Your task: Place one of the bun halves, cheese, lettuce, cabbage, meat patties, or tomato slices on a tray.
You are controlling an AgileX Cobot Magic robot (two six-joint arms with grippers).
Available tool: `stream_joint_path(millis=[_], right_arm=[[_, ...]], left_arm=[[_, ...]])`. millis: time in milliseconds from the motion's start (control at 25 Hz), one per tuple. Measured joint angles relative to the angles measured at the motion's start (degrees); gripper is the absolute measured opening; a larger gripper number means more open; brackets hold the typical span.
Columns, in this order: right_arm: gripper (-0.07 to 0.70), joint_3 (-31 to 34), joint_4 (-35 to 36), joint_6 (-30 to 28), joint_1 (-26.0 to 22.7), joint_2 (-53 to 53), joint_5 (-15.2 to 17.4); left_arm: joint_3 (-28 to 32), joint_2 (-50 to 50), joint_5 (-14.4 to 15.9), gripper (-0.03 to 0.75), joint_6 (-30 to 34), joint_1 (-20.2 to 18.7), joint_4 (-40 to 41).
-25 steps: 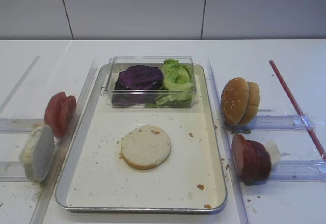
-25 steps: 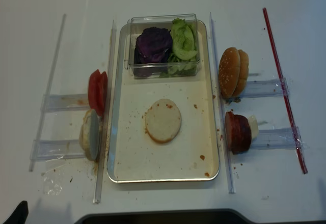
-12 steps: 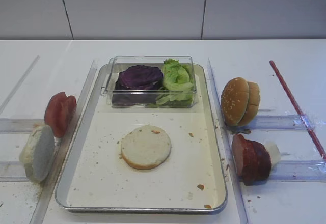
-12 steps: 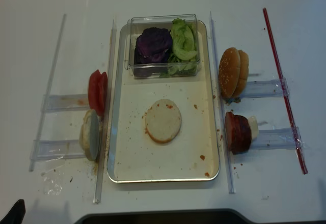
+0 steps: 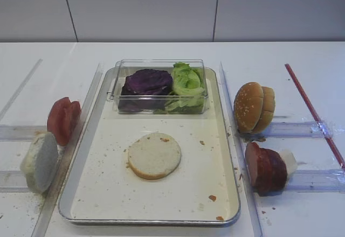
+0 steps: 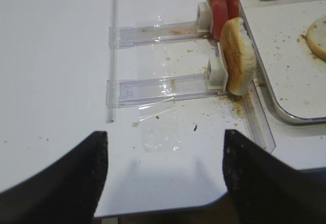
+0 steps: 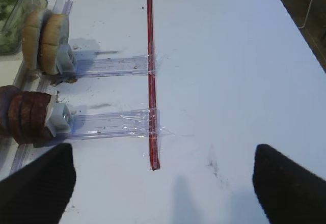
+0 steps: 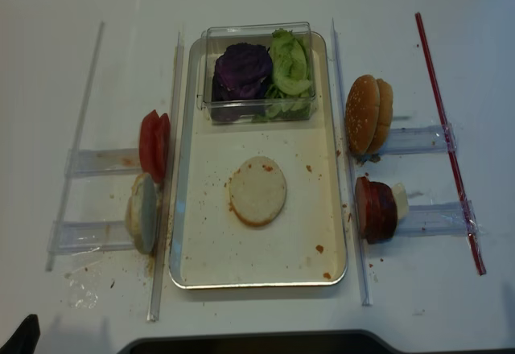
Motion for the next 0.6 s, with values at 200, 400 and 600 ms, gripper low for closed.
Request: stream_joint_path(millis=[200, 400, 600], right_arm=[[0.692, 0.0, 0.0, 0.0, 0.0, 0.0, 0.0], [0.692, 0.0, 0.0, -0.1, 0.0, 0.0, 0.0], [0.692, 0.0, 0.0, -0.1, 0.0, 0.0, 0.0]], left_arm=[[0.0, 0.0, 0.0, 0.449, -0.22, 0.0, 0.56], [0.0, 0.0, 0.0, 0.471, -0.51, 0.0, 0.56], [0.0, 0.0, 0.0, 0.495, -0.51, 0.0, 0.56]])
